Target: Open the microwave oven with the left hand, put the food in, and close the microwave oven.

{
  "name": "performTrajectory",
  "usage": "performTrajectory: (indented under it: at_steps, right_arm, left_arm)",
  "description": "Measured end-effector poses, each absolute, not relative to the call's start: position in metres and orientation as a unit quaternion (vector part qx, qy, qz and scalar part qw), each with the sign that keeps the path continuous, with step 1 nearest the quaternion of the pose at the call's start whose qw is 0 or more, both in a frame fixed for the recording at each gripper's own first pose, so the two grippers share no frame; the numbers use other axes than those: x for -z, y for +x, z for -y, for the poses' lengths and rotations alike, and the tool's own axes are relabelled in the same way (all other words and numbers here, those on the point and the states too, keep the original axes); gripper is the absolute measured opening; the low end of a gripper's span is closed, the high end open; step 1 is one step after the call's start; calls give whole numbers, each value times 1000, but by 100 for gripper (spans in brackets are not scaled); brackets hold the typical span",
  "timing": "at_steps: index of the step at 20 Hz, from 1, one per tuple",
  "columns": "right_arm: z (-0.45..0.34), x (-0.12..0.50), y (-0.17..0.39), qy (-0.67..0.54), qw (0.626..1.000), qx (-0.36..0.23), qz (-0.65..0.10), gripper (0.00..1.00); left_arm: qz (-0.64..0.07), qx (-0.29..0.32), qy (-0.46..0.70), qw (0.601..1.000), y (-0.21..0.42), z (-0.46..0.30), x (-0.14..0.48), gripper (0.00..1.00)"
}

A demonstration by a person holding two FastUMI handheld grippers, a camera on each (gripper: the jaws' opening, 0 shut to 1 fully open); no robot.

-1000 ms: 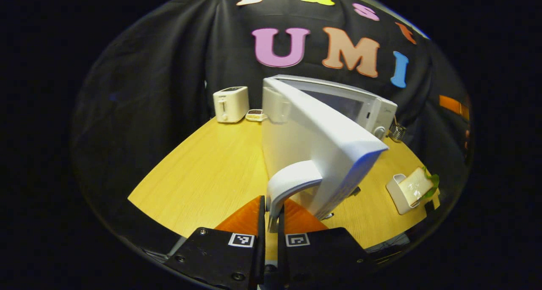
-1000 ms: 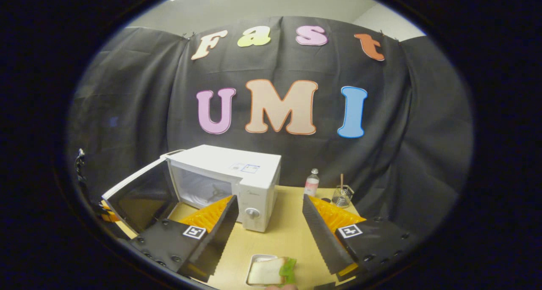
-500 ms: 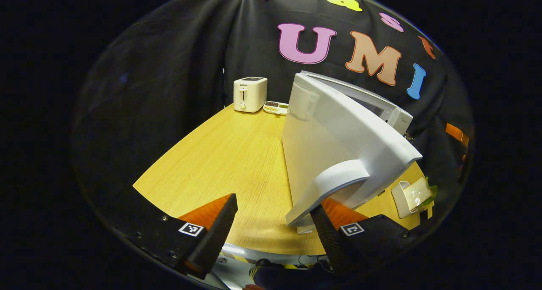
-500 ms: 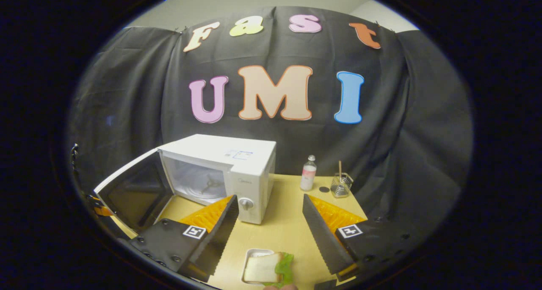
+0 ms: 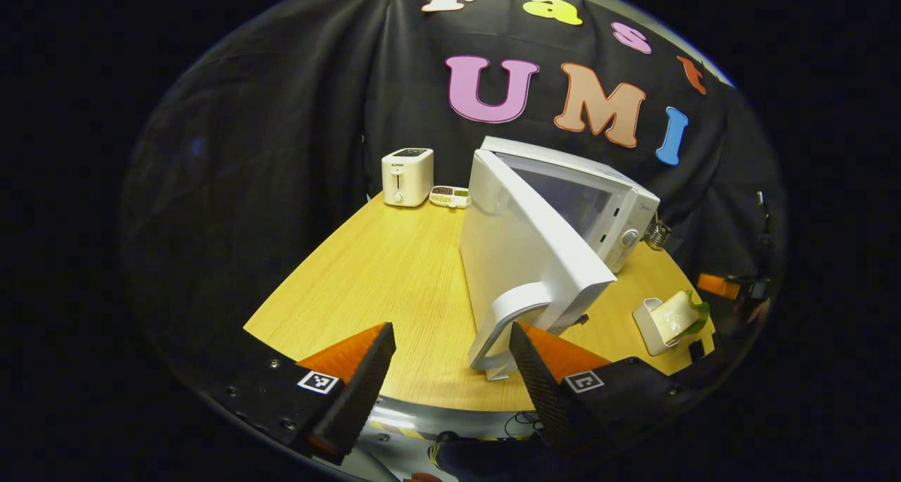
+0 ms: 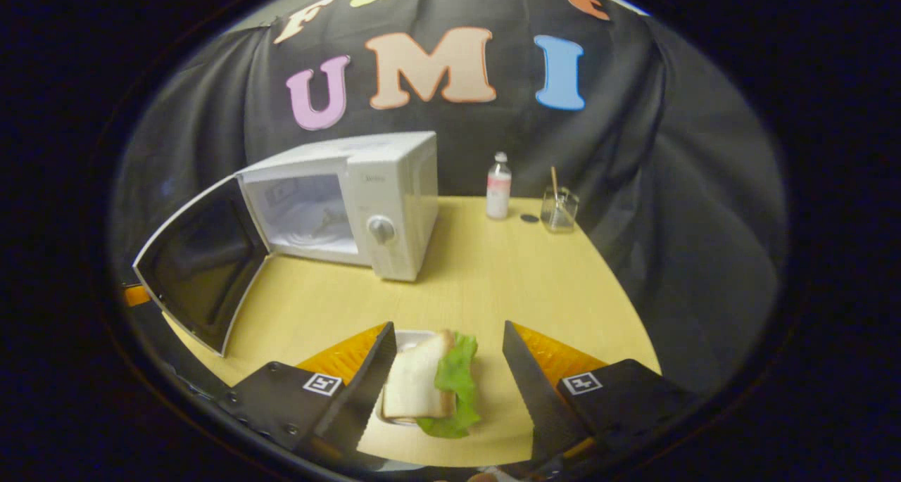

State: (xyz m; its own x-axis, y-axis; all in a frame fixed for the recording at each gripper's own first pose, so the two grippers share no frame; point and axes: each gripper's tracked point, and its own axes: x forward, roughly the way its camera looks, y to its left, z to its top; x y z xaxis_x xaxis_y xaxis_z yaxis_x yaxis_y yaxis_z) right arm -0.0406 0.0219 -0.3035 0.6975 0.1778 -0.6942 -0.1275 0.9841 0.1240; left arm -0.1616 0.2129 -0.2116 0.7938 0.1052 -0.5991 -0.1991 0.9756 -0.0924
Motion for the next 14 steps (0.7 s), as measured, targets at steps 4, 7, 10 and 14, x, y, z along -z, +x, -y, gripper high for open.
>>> performTrajectory:
  at_steps: [4,7,10,14]
  right_arm:
    - [-16,347,-61,97,889,-51,-445,98]
    - [-17,362,-69,147,868,-35,-473,95]
    - [-26,366,-73,203,848,-26,-488,73]
    - [-30,369,-76,232,829,-19,-508,63]
  left_arm:
    - [-267,-102,-66,956,-159,-222,174,97]
    - [-229,-100,-85,965,-146,-211,144,97]
    - [-197,-78,-83,974,-135,-192,117,96]
    - [-163,-61,-77,982,-114,-177,96,96]
